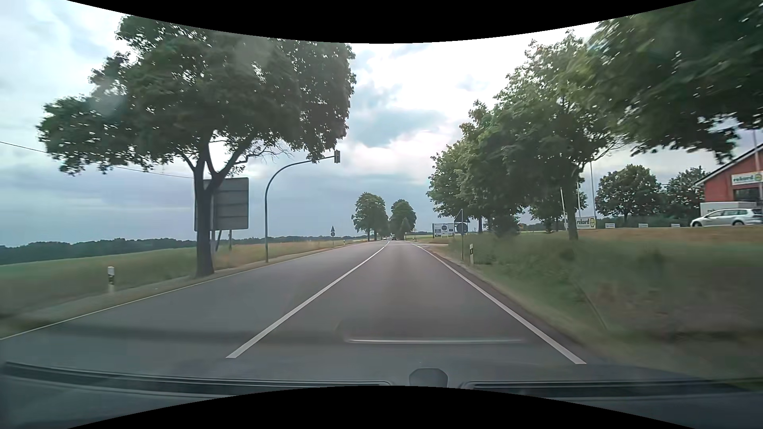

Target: Follow the waypoints while adhering to traffic rules and regulations

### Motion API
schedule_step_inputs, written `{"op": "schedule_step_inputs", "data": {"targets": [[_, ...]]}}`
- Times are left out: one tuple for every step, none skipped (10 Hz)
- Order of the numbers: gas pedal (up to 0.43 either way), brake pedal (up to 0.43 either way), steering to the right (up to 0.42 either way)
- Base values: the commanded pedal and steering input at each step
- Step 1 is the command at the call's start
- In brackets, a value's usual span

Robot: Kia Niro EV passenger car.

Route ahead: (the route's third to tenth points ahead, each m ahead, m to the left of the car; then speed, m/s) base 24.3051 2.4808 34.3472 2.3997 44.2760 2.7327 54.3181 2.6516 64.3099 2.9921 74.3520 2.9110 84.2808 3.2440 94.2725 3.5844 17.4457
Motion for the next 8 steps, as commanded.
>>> {"op": "schedule_step_inputs", "data": {"targets": [[0.24,0.0,-0.004],[0.24,0.0,-0.003],[0.24,0.0,-0.004],[0.24,0.0,-0.003],[0.24,0.0,-0.003],[0.24,0.0,-0.004],[0.24,0.0,-0.004],[0.24,0.0,-0.004]]}}
